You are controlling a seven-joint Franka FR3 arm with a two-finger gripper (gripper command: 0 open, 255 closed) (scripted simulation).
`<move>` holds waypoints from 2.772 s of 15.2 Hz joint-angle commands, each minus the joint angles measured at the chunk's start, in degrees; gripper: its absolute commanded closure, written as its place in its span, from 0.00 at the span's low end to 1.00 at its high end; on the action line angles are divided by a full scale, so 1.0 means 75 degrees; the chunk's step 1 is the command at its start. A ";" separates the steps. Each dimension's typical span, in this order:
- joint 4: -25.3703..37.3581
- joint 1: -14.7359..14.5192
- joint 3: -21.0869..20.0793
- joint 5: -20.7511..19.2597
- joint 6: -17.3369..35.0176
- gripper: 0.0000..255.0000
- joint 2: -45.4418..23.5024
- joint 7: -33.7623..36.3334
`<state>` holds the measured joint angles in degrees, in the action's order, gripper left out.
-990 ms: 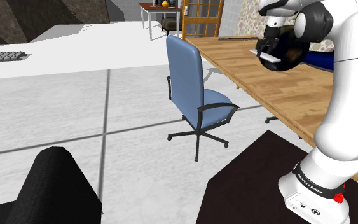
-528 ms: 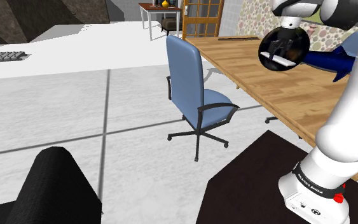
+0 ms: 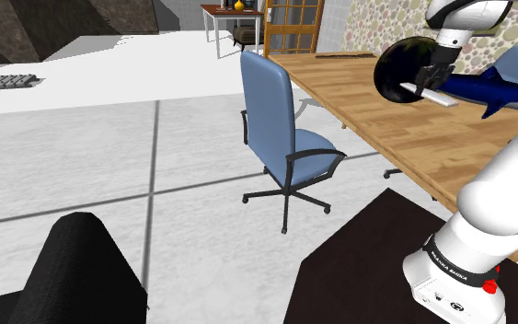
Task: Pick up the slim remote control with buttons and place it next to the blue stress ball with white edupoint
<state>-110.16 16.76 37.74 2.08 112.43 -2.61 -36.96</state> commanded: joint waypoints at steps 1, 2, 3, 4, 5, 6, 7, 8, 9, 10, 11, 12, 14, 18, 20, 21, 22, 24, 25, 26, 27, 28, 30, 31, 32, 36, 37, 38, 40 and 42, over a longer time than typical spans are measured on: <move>-0.0449 0.0067 0.0099 -0.0309 0.0087 1.00 0.0462 -0.0063; -0.0667 0.0115 0.0144 -0.0471 0.0118 1.00 0.0700 -0.0088; -0.0874 0.0172 0.0186 -0.0634 0.0142 1.00 0.0934 -0.0115; -0.1072 0.0237 0.0226 -0.0797 0.0159 1.00 0.1165 -0.0145; -0.1260 0.0309 0.0266 -0.0958 0.0169 1.00 0.1392 -0.0178; -0.1438 0.0390 0.0303 -0.1117 0.0172 1.00 0.1615 -0.0215; -0.1607 0.0480 0.0337 -0.1273 0.0169 1.00 0.1832 -0.0256; -0.1767 0.0577 0.0370 -0.1426 0.0160 1.00 0.2044 -0.0304; -0.1917 0.0678 0.0405 -0.1577 0.0145 1.00 0.2251 -0.0357; -0.2006 0.0748 0.0424 -0.1668 0.0133 1.00 0.2377 -0.0394; -0.2084 0.0751 0.0443 -0.1657 0.0240 1.00 0.2343 -0.0406; -0.2160 0.0750 0.0465 -0.1645 0.0347 1.00 0.2307 -0.0419; -0.2307 0.0745 0.0512 -0.1617 0.0561 1.00 0.2229 -0.0448; -0.2584 0.0726 0.0611 -0.1539 0.0994 1.00 0.2046 -0.0523; -0.2713 0.0714 0.0663 -0.1486 0.1213 1.00 0.1939 -0.0570; -0.2775 0.0707 0.0689 -0.1457 0.1323 1.00 0.1883 -0.0596; -0.2836 0.0699 0.0714 -0.1424 0.1433 1.00 0.1823 -0.0624; -0.2953 0.0682 0.0767 -0.1350 0.1655 1.00 0.1696 -0.0686; -0.3009 0.0673 0.0793 -0.1308 0.1766 1.00 0.1628 -0.0721; -0.3063 0.0663 0.0818 -0.1262 0.1877 1.00 0.1558 -0.0757; -0.3116 0.0653 0.0844 -0.1213 0.1988 1.00 0.1485 -0.0797; -0.3168 0.0642 0.0869 -0.1160 0.2099 1.00 0.1410 -0.0839; -0.3265 0.0620 0.0917 -0.1042 0.2322 1.00 0.1250 -0.0931; -0.3312 0.0608 0.0940 -0.0975 0.2433 1.00 0.1166 -0.0982; -0.3356 0.0597 0.0962 -0.0905 0.2544 1.00 0.1079 -0.1036; -0.3459 0.0574 0.1006 -0.0709 0.2815 1.00 0.0854 -0.1184; -0.3458 0.0574 0.1006 -0.0708 0.2815 1.00 0.0853 -0.1185; -0.3458 0.0574 0.1006 -0.0708 0.2815 1.00 0.0853 -0.1185; -0.3458 0.0574 0.1006 -0.0708 0.2815 1.00 0.0853 -0.1185; -0.3458 0.0574 0.1006 -0.0708 0.2815 1.00 0.0853 -0.1185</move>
<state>-136.10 21.06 45.28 -3.23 133.54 3.78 -45.84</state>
